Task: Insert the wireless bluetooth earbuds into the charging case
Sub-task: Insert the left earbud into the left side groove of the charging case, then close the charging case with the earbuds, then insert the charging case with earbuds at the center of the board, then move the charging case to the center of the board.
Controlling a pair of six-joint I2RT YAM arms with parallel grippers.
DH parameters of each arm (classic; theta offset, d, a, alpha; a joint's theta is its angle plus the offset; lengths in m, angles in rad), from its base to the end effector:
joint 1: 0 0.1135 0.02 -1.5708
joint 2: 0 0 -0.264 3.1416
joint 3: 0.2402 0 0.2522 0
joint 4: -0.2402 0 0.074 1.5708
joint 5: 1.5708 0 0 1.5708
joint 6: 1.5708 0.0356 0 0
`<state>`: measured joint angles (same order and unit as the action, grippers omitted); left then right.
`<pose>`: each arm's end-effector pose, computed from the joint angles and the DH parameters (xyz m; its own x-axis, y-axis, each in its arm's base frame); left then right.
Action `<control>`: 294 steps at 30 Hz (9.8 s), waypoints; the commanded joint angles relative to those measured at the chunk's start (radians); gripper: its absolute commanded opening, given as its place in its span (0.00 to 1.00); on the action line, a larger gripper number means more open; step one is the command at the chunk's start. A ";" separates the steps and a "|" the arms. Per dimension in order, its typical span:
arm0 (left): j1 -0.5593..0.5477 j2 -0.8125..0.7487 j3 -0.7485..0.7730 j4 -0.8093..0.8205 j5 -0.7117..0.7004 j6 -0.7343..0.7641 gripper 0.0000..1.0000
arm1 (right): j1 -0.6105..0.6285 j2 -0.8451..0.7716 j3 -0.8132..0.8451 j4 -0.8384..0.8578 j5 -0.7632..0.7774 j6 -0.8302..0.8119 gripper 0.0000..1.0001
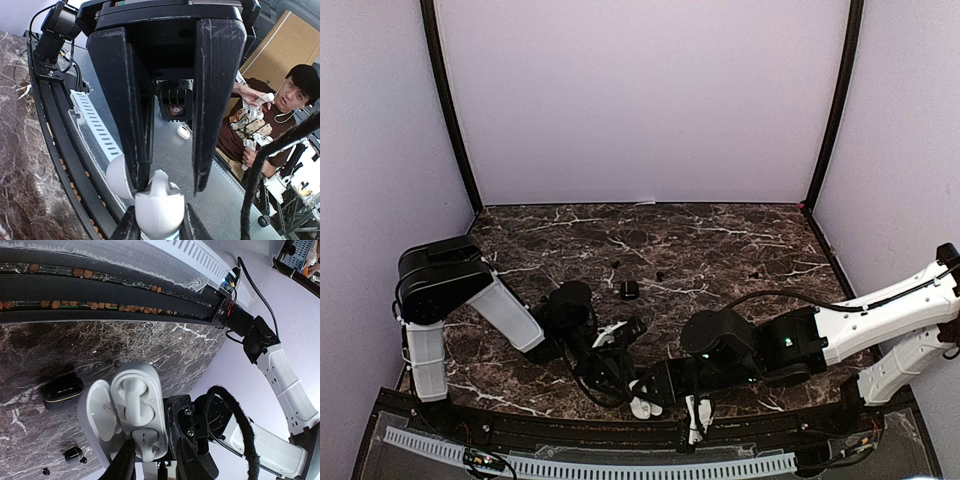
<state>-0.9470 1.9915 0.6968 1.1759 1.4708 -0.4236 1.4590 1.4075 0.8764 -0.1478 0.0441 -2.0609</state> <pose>0.1636 -0.2880 0.1260 -0.3336 0.3934 -0.8567 0.5715 -0.6384 -0.5157 0.0355 0.3019 0.2329 0.9055 0.1653 0.3908 0.4037 -0.6191 -0.6736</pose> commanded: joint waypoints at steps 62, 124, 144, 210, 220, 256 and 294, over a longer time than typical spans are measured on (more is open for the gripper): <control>0.018 -0.409 -0.362 0.099 -0.747 0.731 0.00 | -0.158 -0.073 -0.351 0.726 0.180 2.238 0.00; 0.327 -0.573 -0.264 -0.343 -1.312 0.227 0.00 | -0.667 -0.064 -0.259 0.567 0.172 2.340 0.00; 0.768 -0.643 -0.224 -0.739 -1.373 -0.075 0.01 | -0.753 0.039 -0.441 0.945 0.284 2.351 0.00; 0.362 -0.718 -0.106 -0.911 -1.386 -0.017 0.92 | -0.753 0.178 -0.218 0.660 0.224 2.361 0.99; 0.191 -0.409 0.124 -1.013 -1.538 -0.020 0.93 | -0.753 0.181 -0.225 0.677 0.216 2.344 0.99; 0.116 0.080 0.655 -1.303 -1.719 -0.043 0.95 | -0.753 0.164 -0.238 0.685 0.262 2.338 0.99; -0.066 -0.157 0.574 -1.474 -1.788 -0.038 0.99 | -0.753 0.165 -0.240 0.692 0.237 2.330 0.99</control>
<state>-1.0695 1.9549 1.2739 -0.2878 -0.2607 -0.5259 0.7086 1.5829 0.6426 0.5148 0.2886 0.2810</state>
